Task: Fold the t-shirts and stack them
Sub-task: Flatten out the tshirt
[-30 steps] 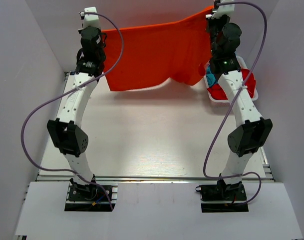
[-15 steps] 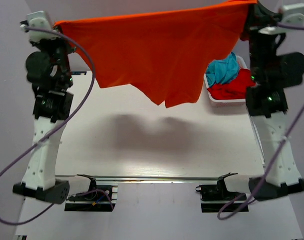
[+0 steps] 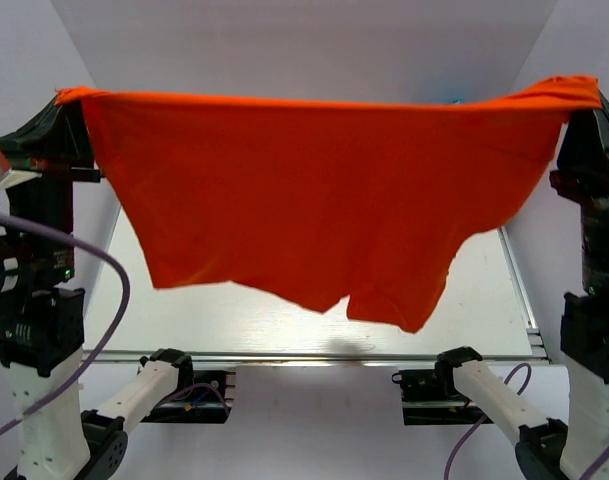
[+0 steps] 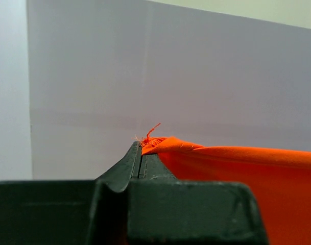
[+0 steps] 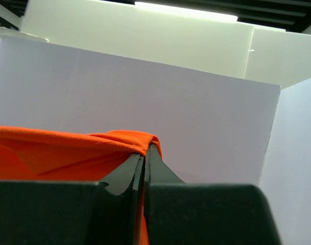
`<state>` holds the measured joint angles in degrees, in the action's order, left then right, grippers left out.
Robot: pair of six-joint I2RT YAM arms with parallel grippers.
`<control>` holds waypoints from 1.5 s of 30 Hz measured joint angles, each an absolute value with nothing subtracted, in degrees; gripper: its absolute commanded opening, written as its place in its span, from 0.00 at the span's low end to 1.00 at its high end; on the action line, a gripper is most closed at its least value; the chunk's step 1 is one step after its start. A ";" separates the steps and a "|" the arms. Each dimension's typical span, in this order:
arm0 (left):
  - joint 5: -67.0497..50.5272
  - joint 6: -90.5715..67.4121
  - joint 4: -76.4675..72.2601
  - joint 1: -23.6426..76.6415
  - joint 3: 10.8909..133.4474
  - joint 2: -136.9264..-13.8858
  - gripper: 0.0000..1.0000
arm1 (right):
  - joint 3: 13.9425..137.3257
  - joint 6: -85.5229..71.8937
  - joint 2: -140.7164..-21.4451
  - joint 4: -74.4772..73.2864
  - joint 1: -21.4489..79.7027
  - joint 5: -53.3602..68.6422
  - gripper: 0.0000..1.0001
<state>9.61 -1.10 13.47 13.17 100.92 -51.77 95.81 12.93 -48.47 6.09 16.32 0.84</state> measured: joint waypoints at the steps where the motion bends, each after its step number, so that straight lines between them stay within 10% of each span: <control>1: 8.80 -1.45 14.00 13.10 100.88 -51.00 0.00 | 95.29 12.58 -47.24 5.63 16.23 1.41 0.00; 14: 7.68 -8.82 16.08 12.58 75.96 -40.47 0.00 | 69.30 5.93 -35.14 7.57 15.86 4.93 0.00; 26: 9.87 -14.41 3.68 12.49 46.24 -52.31 0.00 | 43.18 3.44 -50.72 14.83 15.75 3.01 0.00; 45: 16.67 -15.73 -8.73 12.47 58.83 -92.01 0.00 | 56.93 2.87 -88.20 20.93 15.75 -4.93 0.00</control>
